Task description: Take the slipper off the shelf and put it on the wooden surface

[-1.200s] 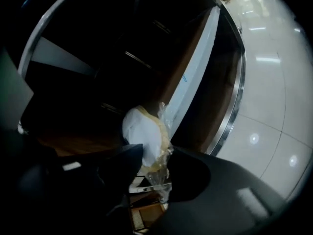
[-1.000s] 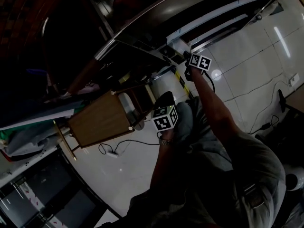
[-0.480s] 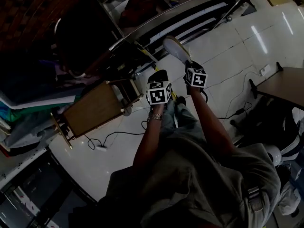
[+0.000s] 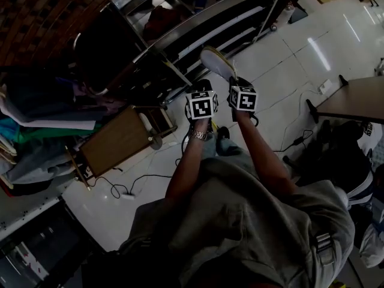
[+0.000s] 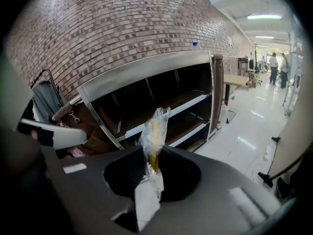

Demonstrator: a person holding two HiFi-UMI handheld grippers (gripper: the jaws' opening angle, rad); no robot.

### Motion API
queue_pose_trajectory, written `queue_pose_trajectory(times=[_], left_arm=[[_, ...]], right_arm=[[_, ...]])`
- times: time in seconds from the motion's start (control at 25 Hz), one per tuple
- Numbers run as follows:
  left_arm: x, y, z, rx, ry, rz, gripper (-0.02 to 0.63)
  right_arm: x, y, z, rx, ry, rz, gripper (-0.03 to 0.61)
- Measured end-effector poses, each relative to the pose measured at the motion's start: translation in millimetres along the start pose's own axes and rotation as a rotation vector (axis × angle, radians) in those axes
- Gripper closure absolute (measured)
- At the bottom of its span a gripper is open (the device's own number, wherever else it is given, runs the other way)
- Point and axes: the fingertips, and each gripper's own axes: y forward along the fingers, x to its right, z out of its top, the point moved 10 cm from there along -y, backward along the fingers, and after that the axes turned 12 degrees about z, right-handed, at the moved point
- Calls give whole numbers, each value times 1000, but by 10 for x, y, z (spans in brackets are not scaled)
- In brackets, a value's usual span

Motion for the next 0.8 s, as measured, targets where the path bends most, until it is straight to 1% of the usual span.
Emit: queue_pose_trajectory(times=[0.08,0.2,0.36,0.48,0.64,0.8], left_arm=[[-18,-95,-46,3,-20,13,611],[-104,-255,-206,-9,-60,59,611],[-326,-458,-418,-30,-86,92,611],[-645,-668,-560,-16,-120,133,611],[-1098,-985,-817,2,-179,184,611],[-1672,-1388,-1214,19,-228,213,611]], right_arm=[[-22,-70,-1,10,-24,29,522],[-76,-164,-48,14,-52,89,522],[-251,-343,-200,38,-38,118,522],[-582,-425,-359,32,-62,163,522],[-1144,-401,-694,-29,-127,225,522],[-1839,-249,-1069,-74,-192,262,522]])
